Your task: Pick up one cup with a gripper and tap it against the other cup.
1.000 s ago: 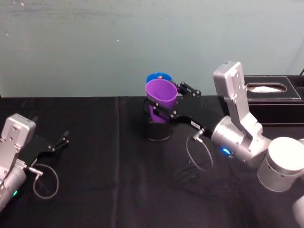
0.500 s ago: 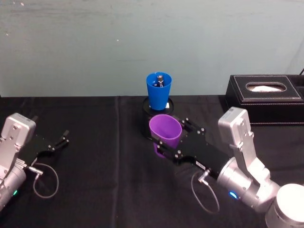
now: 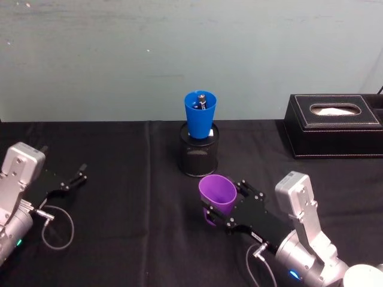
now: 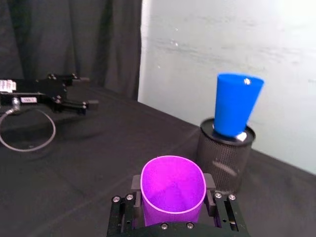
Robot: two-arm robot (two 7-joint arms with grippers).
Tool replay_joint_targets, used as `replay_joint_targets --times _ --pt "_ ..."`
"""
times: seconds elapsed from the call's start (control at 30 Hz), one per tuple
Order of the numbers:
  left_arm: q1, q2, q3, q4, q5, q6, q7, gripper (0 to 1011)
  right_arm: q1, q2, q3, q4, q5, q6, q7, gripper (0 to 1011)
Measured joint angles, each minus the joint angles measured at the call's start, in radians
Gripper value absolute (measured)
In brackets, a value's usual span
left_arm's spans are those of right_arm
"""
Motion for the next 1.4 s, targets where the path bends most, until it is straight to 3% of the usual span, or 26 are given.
replay_joint_targets --times 0.4,1.0,1.4 --pt "0.000 0.000 0.000 0.000 0.000 0.000 0.000 1000 0.006 -0.046 0.029 0.079 0.010 -0.049 0.007 726" --pt "0.000 0.000 0.000 0.000 0.000 0.000 0.000 1000 0.061 -0.091 0.021 0.165 -0.006 -0.051 0.015 726" --pt "0.000 0.000 0.000 0.000 0.000 0.000 0.000 1000 0.069 -0.099 0.021 0.184 -0.022 -0.056 0.010 726"
